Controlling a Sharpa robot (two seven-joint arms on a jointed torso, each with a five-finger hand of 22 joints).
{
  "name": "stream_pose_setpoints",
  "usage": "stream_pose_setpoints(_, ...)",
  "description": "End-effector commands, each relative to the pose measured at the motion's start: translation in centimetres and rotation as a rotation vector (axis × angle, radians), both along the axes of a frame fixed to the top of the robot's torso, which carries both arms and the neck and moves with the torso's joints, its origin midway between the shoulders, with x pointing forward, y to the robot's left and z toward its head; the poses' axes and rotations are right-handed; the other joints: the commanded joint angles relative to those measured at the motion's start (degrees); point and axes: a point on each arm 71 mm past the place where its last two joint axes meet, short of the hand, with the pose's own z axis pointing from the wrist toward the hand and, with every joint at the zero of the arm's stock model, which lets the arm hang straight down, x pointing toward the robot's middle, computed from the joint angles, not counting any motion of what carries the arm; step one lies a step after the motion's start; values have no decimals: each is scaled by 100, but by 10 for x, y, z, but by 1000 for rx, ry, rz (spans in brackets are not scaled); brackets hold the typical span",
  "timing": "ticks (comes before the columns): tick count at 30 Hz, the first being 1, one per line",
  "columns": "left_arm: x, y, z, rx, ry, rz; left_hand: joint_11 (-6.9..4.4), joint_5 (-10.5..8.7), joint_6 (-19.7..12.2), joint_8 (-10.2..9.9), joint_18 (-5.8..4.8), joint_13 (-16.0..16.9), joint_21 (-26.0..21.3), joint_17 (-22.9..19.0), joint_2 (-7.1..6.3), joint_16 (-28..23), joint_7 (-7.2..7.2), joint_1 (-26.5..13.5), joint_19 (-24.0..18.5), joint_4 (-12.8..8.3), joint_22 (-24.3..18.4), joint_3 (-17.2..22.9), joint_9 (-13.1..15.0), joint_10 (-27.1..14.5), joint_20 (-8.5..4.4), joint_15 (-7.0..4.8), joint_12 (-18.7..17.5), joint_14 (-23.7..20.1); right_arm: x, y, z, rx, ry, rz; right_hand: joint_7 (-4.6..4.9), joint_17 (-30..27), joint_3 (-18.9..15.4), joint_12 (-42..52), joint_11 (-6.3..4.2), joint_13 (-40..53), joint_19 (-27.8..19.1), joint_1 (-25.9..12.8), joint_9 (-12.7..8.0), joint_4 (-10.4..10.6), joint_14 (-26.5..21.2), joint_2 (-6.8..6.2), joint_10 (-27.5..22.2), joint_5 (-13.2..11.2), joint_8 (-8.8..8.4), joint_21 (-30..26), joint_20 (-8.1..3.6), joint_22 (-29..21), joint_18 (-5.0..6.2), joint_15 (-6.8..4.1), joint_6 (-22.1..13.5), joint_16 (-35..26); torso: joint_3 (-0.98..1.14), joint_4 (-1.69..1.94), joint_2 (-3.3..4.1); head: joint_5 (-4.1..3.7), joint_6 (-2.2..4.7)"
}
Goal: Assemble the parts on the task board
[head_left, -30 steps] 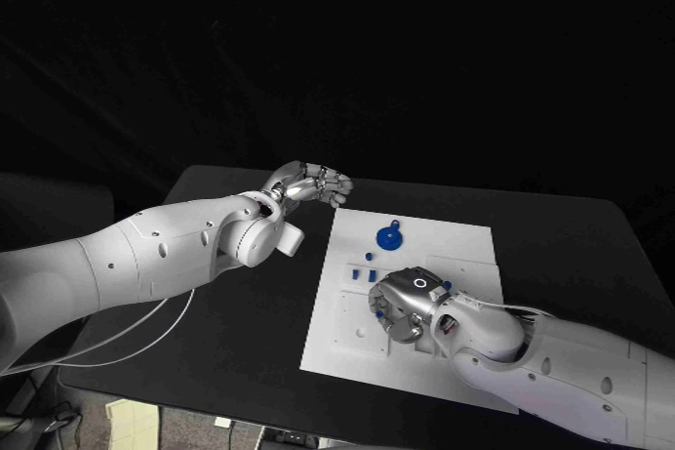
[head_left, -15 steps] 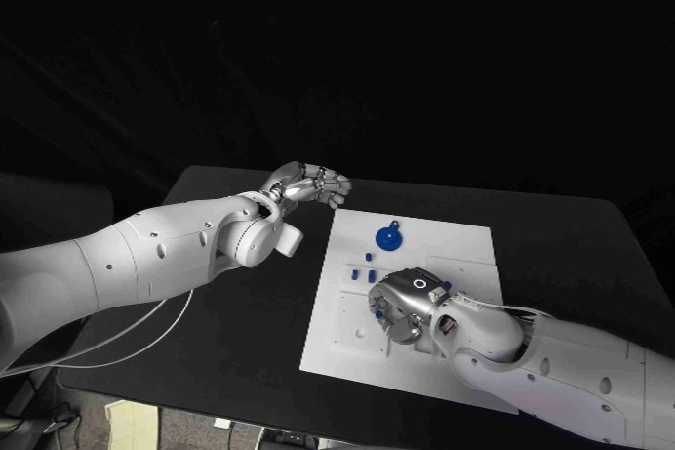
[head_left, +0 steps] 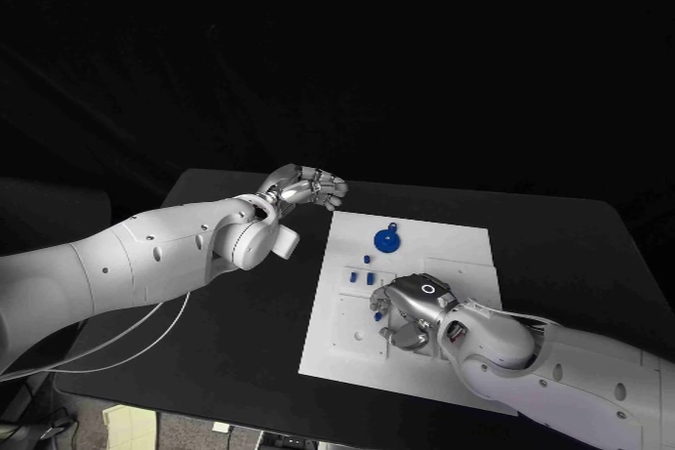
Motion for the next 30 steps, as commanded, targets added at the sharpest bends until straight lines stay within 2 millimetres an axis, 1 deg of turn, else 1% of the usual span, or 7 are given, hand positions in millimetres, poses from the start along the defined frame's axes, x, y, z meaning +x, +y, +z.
stream_pose_setpoints(1, 0, -2, 1, -10, -1, -7, 49, -16, -38, 26, 103, -10, -32, 10, 2, -35, 18, -40, 53, -2, 7, -28, -7, 1, 2, 6, -24, 24, -2, -2, 7, 78, -16, -25, -14, -11, -63, 28, 289, -8, -32, -43, -9, -32, -5, -10, -333, -25, -26, -26, -19, 54, 276, 37, -61, 36, 5, 2, 4, -32, 29)
stream_pose_setpoints(5, 0, -2, 1, -10, -1, -6, 50, -16, -40, 25, 103, -13, -34, 11, 2, -38, 19, -41, 53, -1, 8, -28, -8, -1, 3, 7, -25, 24, 1, -7, 16, 104, -35, -40, 14, -25, -89, 39, 303, -38, -30, -30, -13, -69, -26, -8, -371, -28, -40, -35, -34, 47, 276, 49, -115, 42, 6, 1, 4, -51, 59)
stream_pose_setpoints(12, 1, -1, 0, -9, -2, -3, 51, -16, -42, 25, 103, -15, -36, 13, 4, -42, 20, -41, 52, -1, 9, -27, -10, -2, 3, 7, -25, 23, 14, -17, 43, 164, -48, -72, 95, -55, 86, 126, 252, -39, 10, 65, 12, 43, -12, -6, -202, -30, 13, -46, -49, 30, 276, 2, -74, 65, 3, -1, 6, -93, 120)
stream_pose_setpoints(16, 2, -1, 0, -10, -1, -4, 51, -16, -43, 25, 103, -17, -37, 14, 5, -44, 21, -42, 52, -1, 10, -26, -10, -2, 3, 7, -25, 24, 22, -29, 60, 174, -39, -96, 126, -68, 138, 154, 227, -38, 30, 101, 18, 70, 9, -5, -127, -26, 27, -35, -50, 35, 276, -24, -69, 79, 11, 3, 5, -123, 164)
stream_pose_setpoints(22, 3, -1, 0, -11, -3, -2, 51, -16, -42, 27, 103, -19, -39, 16, 9, -46, 20, -42, 53, 0, 11, -25, -11, -1, 3, 7, -24, 25, 42, -61, 77, 98, -6, -138, 132, -85, 125, 182, 205, -36, 33, 76, 22, 102, 18, -6, -47, -19, 43, -21, -39, 49, 276, -43, -58, 90, 3, -2, -5, -209, 225)
stream_pose_setpoints(27, 4, -1, -1, -12, -3, -1, 50, -16, -40, 29, 103, -20, -40, 18, 12, -47, 20, -43, 54, 0, 13, -24, -11, 2, 3, 7, -23, 28, 45, -77, 75, 61, 11, -154, 184, -104, -155, 108, 231, -82, -18, -122, -10, 30, -17, -6, -150, 67, -16, -7, -20, 79, 276, -14, -178, 94, 4, -4, -3, -277, 272)
stream_pose_setpoints(30, 4, 0, -1, -11, -3, 2, 50, -16, -40, 29, 103, -21, -40, 19, 14, -48, 20, -44, 55, 1, 14, -24, -11, 3, 4, 7, -22, 29, 46, -82, 72, 15, 12, -158, 265, -117, -561, 42, 301, -140, -40, -360, -48, -61, -58, 1, -285, 424, -92, -6, -31, 78, 276, 53, -351, 113, 11, -9, -1, -278, 292)
